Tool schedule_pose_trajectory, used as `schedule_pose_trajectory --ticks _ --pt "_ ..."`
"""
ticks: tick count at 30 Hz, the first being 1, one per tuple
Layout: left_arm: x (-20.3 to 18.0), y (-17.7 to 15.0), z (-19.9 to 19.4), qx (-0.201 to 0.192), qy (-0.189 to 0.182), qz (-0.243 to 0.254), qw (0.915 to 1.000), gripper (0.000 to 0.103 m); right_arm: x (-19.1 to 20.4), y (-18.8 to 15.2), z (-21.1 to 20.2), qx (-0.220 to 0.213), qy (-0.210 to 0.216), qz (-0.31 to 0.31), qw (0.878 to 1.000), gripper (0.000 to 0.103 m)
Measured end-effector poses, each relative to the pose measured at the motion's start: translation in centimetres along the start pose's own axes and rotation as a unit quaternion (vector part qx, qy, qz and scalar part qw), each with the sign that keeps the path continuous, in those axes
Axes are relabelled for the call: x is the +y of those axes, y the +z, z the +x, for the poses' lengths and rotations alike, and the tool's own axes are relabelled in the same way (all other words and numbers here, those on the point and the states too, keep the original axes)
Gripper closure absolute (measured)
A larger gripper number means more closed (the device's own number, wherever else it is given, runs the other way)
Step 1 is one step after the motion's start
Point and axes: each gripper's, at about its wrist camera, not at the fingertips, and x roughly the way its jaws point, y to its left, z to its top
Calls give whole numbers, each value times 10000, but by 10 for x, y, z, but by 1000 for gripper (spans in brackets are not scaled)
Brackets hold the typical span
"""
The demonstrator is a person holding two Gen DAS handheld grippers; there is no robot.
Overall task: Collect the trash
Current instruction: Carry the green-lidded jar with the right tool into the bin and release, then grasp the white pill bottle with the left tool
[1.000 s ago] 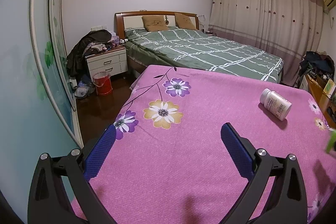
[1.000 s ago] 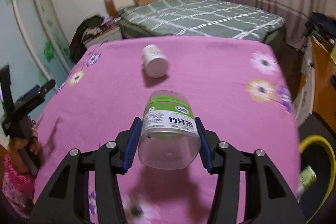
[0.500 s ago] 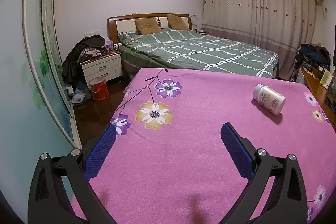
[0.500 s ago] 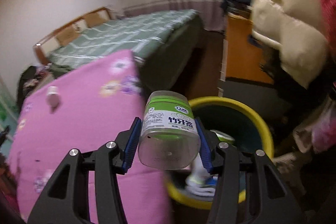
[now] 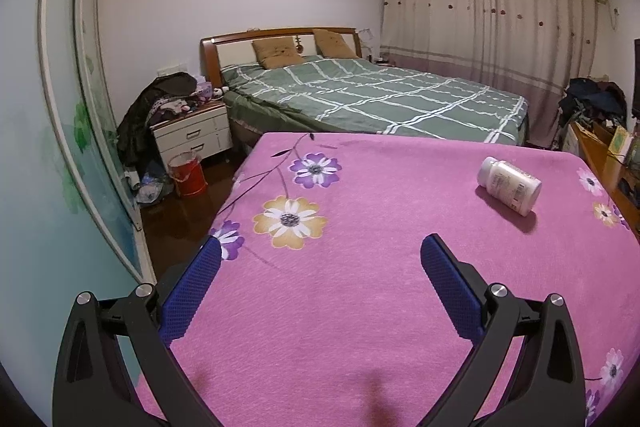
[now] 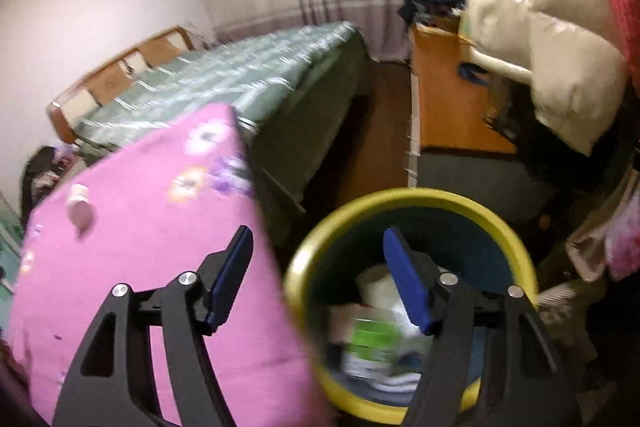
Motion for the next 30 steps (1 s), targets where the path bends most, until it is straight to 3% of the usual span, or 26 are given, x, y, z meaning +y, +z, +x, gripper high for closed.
schedule_pose_trajectory --ticks 5,8,12,13,16,19,25,30 --pt "-18 5 -1 179 -515 296 9981 5 41 -12 18 193 185 -605 9978 33" --pt "-41 16 -2 254 -1101 778 9905 5 52 -10 25 344 372 -741 9960 32" --pt "-78 31 9 500 -1998 1282 9701 5 57 -9 36 606 421 -817 9939 28" --pt "-93 35 17 566 -2291 1500 9601 5 64 -11 34 621 430 -818 9938 28" --pt "-130 43 40 637 -2484 2083 9439 5 68 -12 40 738 472 -763 9932 28" --pt "-152 53 71 863 -2631 2329 9323 5 68 -13 42 762 497 -710 9933 28" --pt "-174 66 127 1297 -2841 2301 9217 5 67 -13 46 830 466 -714 9929 28" --pt "-192 67 157 1421 -2905 2470 9135 5 65 -12 49 924 468 -626 9926 28"
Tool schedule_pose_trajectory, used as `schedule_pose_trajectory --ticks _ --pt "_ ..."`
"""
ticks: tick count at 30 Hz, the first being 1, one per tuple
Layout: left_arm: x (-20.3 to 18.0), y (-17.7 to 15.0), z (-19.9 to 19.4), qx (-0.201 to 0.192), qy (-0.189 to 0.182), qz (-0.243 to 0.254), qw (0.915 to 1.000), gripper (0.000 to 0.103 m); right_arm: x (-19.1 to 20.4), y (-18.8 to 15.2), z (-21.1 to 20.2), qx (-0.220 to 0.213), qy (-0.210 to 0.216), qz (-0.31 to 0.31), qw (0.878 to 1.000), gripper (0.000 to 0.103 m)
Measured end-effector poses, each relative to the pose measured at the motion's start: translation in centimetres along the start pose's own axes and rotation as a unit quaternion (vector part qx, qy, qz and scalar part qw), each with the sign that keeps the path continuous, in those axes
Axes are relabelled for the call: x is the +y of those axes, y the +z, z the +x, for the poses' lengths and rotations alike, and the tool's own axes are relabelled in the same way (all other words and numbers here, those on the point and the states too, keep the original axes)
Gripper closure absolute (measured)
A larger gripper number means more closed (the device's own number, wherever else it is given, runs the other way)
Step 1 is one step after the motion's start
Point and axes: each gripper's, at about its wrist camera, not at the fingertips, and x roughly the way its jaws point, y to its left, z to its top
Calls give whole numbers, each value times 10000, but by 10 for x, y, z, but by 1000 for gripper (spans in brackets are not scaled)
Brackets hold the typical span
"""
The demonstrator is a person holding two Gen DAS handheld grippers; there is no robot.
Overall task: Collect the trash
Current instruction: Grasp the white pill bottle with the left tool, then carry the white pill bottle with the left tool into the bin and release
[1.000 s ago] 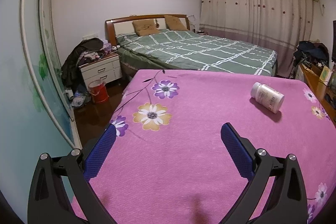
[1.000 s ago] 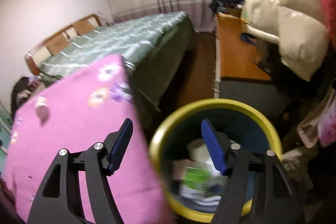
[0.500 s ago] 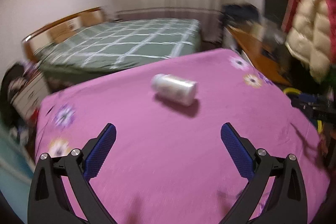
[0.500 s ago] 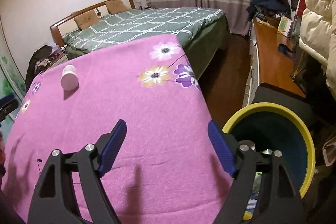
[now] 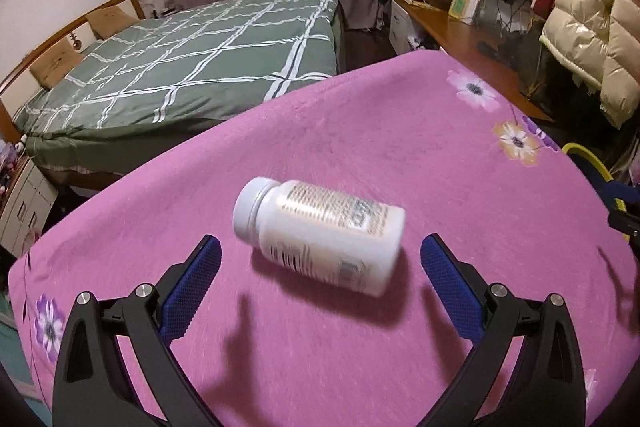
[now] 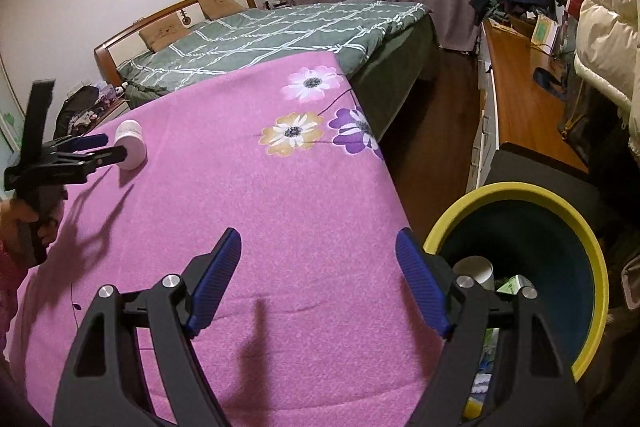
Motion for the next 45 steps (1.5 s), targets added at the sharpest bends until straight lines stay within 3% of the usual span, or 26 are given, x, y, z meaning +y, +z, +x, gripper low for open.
schedule_pose_trajectory --ticks 10,13,17,24,29,32,36,40,45 --pt "-2 13 29 227 -247 301 9990 5 -3 1 5 141 -22 47 9999 28" --pt "-5 12 33 271 -310 379 9984 13 -5 1 7 170 -22 75 9998 28" --pt "-11 12 32 201 -294 374 9987 13 -5 1 7 182 -33 87 9998 28" --pt "-28 9 3 38 -212 293 9993 13 -6 0 1 -6 -144 79 9999 28" --pt "-57 8 -28 -79 -378 240 9990 13 -14 -7 -19 -231 -347 30 9991 28" --pt "-89 11 -44 -175 -459 389 9980 13 -36 -16 -46 -296 -345 176 9988 28" --pt "-152 20 -58 -271 -834 687 9938 13 -70 -33 -91 -464 -718 300 9959 27" --pt "-231 33 -56 -232 -1365 1047 9848 13 -100 -50 -124 -551 -964 536 9924 24" --pt "-328 48 -34 -47 -1655 1517 9745 13 -136 -76 -158 -656 -1176 856 9872 22"
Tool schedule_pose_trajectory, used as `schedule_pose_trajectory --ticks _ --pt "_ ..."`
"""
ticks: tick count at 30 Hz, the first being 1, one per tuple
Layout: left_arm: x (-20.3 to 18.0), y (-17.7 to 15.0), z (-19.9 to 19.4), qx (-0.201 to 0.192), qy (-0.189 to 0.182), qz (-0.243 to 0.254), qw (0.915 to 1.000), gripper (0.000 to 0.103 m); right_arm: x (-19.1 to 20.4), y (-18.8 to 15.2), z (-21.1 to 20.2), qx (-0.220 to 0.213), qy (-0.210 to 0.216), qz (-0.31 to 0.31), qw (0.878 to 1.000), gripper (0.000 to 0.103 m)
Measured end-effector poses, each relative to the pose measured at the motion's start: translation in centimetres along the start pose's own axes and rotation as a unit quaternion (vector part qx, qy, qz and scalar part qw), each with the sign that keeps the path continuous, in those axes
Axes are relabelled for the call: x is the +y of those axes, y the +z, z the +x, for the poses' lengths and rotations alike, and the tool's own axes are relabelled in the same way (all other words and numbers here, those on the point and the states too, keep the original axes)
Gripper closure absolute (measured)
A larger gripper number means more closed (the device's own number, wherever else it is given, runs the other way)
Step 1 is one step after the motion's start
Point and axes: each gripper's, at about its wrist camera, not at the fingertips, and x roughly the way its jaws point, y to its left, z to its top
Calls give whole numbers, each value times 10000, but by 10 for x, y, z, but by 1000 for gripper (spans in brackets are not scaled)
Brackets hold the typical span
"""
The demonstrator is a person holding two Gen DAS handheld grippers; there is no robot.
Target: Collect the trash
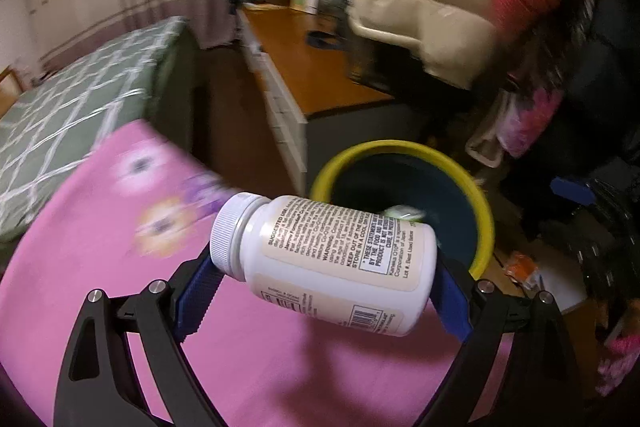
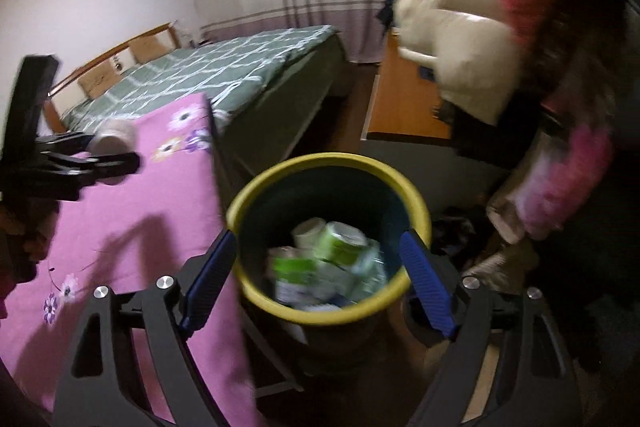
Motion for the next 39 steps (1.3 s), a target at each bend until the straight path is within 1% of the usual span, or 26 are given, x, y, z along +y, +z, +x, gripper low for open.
schedule_pose_trajectory --ticks 1,3,4,7,11,14,16,18,20,21,23,25,26,27,28,29,30,31,32,33,34,35,36,37,39 --pt "-20 11 17 114 -40 103 9999 13 -5 -1 -2 -3 -16 24 10000 22" --pt "-42 23 36 234 -92 201 9995 13 -20 -7 -8 -27 -41 139 9999 21" --pt "-58 32 52 353 -87 252 9990 13 -25 -8 -8 -30 -38 163 9999 21" --pt "-80 46 89 614 -32 303 9976 13 -39 -12 -13 -82 -38 269 9996 21" --pt "-92 51 129 1000 -65 158 9948 13 -50 -15 -19 -146 -77 346 9993 21" --pt "-98 49 147 1149 -41 87 9933 13 -56 -17 -23 -189 -127 411 9989 21" --pt "-94 48 149 1148 3 -36 9934 7 -59 -18 -26 -219 -137 458 9986 21" --pt "-86 45 145 1067 -1 -163 9942 7 -59 -20 -30 -230 -153 471 9985 21" --pt "-81 44 132 974 -44 -281 9948 5 -56 -20 -33 -233 -147 437 9987 20" --pt "-77 43 125 933 -47 -308 9952 5 -55 -20 -34 -239 -136 427 9987 20" --pt "-70 38 99 711 40 -391 9967 5 -50 -20 -38 -268 -114 385 9988 20" --pt "-61 27 56 307 210 -522 9979 5 -37 -19 -43 -309 -36 275 9991 20" --pt "-57 21 37 166 284 -590 9977 5 -35 -18 -44 -306 0 251 9992 20" --pt "-53 14 19 51 343 -671 9971 5 -25 -16 -47 -323 125 170 9993 18" --pt "-46 -1 -15 -138 465 -891 9948 5 -14 -13 -52 -386 269 49 9989 18" --pt "-39 -10 -35 -256 553 -1027 9928 5 -9 -13 -54 -419 323 -12 9986 17" --pt "-32 -23 -60 -420 663 -1180 9899 5 4 -10 -59 -496 445 -166 9976 16" --pt "-24 -43 -98 -693 950 -1440 9826 5 17 -9 -63 -571 572 -319 9962 15" --pt "-19 -55 -119 -814 1167 -1586 9770 5 27 -7 -66 -627 670 -433 9948 14" --pt "-11 -74 -150 -967 1491 -1829 9669 5 34 -6 -68 -659 733 -505 9938 13" --pt "-6 -88 -167 -1036 1680 -1994 9598 5 44 -5 -71 -706 844 -602 9921 13" --pt "1 -107 -192 -1146 1945 -2234 9482 5 52 -4 -73 -742 937 -655 9907 13" --pt "5 -129 -219 -1324 2268 -2476 9326 5 57 -4 -75 -767 996 -689 9897 13" --pt "7 -143 -235 -1422 2519 -2580 9218 5 66 -4 -79 -809 1078 -759 9880 13" --pt "6 -179 -274 -1576 3315 -2772 8879 5 80 -5 -86 -856 1156 -892 9856 12"
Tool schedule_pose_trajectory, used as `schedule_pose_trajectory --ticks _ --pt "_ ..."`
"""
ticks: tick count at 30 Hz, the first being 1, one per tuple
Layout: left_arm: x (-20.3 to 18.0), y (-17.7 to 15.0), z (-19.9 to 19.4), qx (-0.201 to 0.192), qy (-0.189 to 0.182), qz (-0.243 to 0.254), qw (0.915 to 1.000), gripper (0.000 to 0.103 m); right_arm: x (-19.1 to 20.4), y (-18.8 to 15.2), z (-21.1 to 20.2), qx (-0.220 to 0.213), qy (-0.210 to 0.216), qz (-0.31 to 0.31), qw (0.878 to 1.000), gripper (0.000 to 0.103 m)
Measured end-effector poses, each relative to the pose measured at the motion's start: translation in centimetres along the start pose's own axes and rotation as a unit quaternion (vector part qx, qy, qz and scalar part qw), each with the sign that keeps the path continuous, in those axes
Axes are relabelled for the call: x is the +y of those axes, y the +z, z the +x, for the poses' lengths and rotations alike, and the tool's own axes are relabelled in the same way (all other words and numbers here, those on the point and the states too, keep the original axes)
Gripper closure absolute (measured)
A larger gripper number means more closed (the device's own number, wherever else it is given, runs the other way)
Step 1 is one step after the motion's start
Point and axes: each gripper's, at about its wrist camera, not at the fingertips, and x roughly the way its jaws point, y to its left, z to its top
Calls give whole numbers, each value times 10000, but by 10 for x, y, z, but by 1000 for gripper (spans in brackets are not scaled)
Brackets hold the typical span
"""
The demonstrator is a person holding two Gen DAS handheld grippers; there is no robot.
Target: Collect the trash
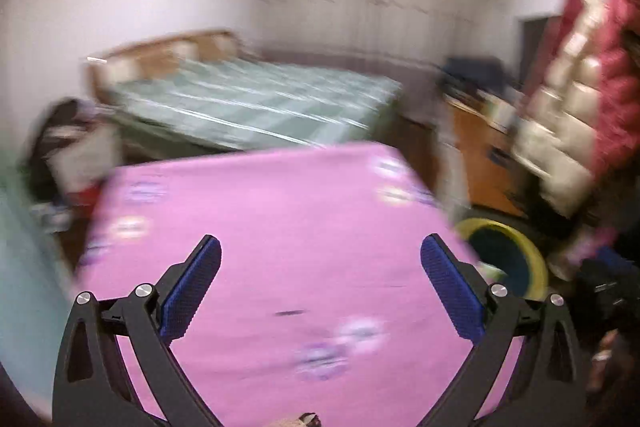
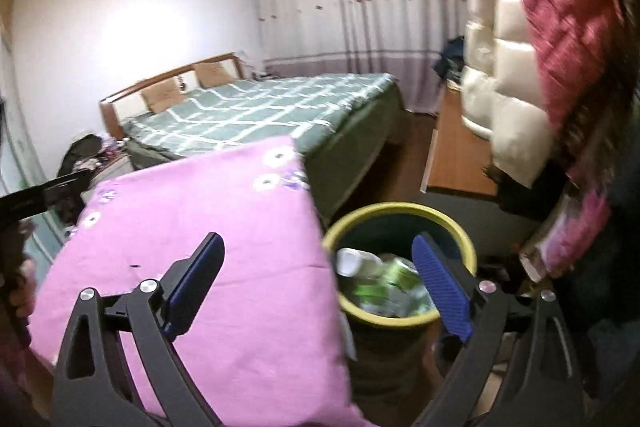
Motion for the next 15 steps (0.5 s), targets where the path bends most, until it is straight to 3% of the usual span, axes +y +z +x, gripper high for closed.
schedule_pose_trajectory --ticks 1,4,15 --pt "14 -6 -12 -51 268 -70 9996 5 5 1 -2 -10 26 -44 10000 12" --pt "49 -24 -41 -53 583 -308 9978 5 28 2 -13 -63 133 -216 9997 12" --pt "82 -67 -95 -171 748 -646 9950 5 48 -2 -47 -257 80 -319 9991 7"
